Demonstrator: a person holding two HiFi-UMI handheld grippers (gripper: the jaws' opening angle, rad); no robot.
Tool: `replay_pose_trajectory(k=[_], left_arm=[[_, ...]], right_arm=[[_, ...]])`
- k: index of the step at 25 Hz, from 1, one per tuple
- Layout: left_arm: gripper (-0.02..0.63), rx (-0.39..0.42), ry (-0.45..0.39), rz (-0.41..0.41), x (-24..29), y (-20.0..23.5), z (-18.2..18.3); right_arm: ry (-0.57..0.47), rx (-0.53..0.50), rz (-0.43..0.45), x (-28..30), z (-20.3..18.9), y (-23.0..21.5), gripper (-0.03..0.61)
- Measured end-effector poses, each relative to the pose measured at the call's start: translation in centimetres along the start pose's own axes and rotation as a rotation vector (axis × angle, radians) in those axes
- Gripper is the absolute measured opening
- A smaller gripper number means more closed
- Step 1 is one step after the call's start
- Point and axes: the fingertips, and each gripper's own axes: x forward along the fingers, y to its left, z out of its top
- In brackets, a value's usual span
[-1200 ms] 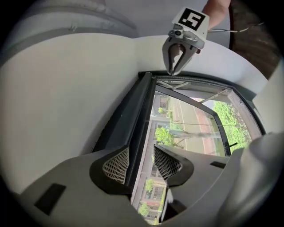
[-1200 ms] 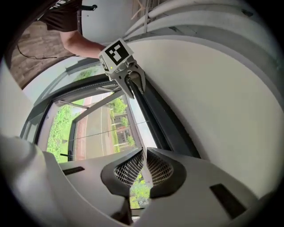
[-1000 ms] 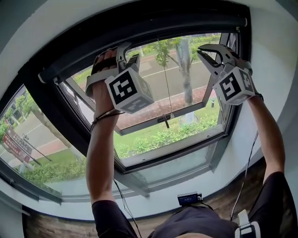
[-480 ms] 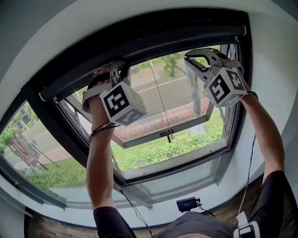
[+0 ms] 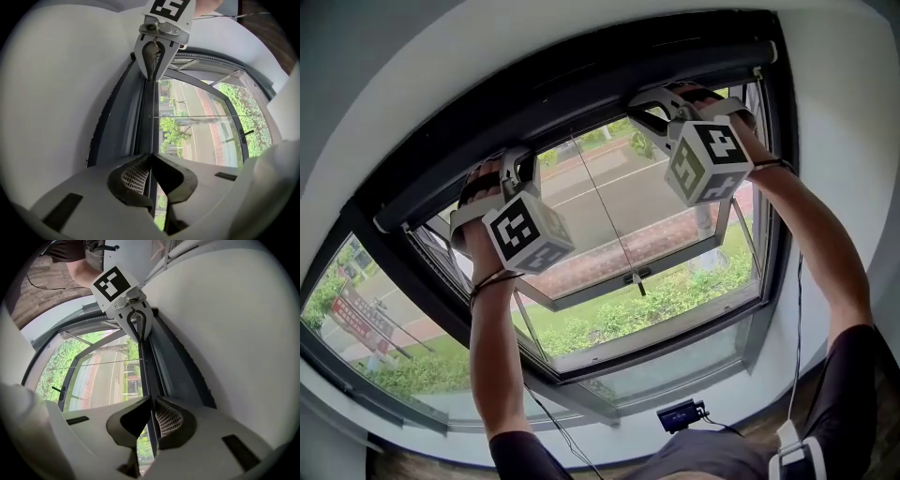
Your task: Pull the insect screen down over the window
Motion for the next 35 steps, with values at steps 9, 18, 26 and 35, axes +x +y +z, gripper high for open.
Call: replay_pose_trajectory(k=[9,18,26,35], left_arm=[[0.032,0.017,0.011,0.012,-0.2,0.2,0.1],[0.032,0.012,-0.025,-0.011,0.1,0.1,0.1],[0.026,0.043,-0.014,0.022,0.5,0.0,-0.2],[0.023,0.044,-0.001,-0.057,-0.1,-2.8,-0.4]], right_arm=[[0.064,-0.119,0.033,0.6,1.1,0.3,0.059],[0.048,-0.034,0.101,1.6,1.1,0.8,0.058],[0.094,-0.167,0.067,1.8,1.2,0.8,0.025],[0.093,-0.132,0.174,1.2,1.1,3.9,0.021]])
